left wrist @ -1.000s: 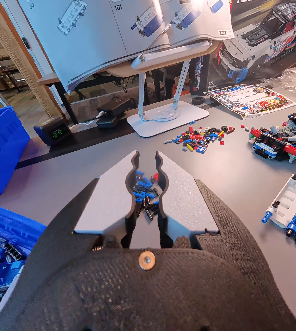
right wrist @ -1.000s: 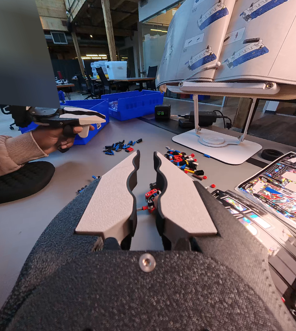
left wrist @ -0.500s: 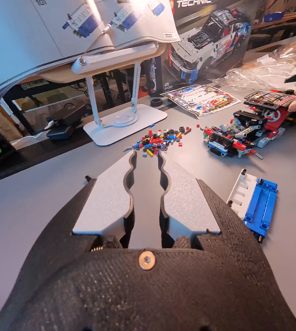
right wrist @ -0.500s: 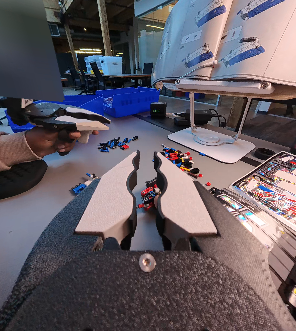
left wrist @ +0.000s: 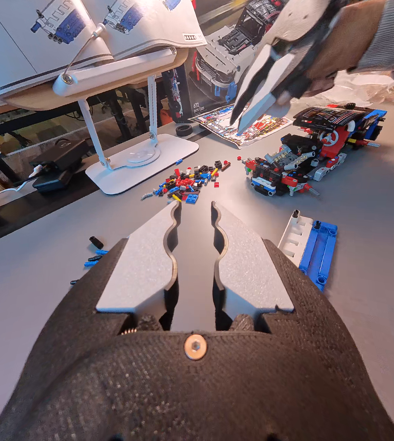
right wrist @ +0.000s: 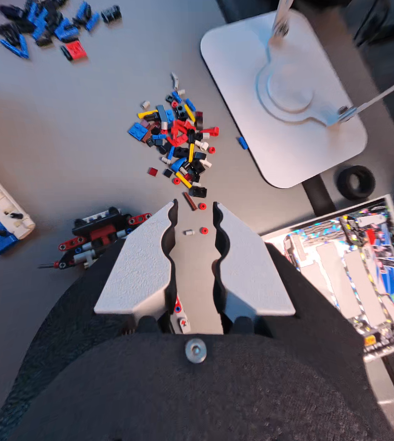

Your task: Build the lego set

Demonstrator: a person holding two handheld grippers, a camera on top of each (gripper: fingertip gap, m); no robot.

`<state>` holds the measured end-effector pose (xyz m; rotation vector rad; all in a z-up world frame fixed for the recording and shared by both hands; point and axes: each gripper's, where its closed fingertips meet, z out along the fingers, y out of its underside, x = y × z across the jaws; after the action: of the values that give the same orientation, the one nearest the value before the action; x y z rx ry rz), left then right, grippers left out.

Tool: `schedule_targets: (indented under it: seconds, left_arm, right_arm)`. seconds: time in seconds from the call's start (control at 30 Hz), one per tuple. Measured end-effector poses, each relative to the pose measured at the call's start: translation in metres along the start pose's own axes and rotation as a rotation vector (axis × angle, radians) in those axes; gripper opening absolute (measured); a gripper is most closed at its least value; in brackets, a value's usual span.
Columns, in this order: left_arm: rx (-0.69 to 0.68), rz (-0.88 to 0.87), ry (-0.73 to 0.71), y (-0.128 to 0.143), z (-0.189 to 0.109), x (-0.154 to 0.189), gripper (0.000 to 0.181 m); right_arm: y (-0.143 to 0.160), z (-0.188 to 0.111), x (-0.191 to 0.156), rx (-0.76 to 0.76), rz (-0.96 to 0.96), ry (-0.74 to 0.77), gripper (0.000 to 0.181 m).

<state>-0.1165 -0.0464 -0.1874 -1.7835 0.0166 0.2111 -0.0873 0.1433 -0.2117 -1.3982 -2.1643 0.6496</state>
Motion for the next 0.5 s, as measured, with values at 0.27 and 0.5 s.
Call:
schedule_targets:
  seconds: [0.27, 0.5]
  left_arm:
    - [0.018, -0.039, 0.028, 0.002, -0.008, -0.007, 0.021]
    - [0.031, -0.124, 0.075, 0.003, -0.009, -0.008, 0.021]
  right_arm:
    - [0.015, 0.056, 0.007, -0.199, 0.024, -0.053, 0.028]
    - [0.021, 0.062, 0.009, -0.216, 0.053, -0.087, 0.014]
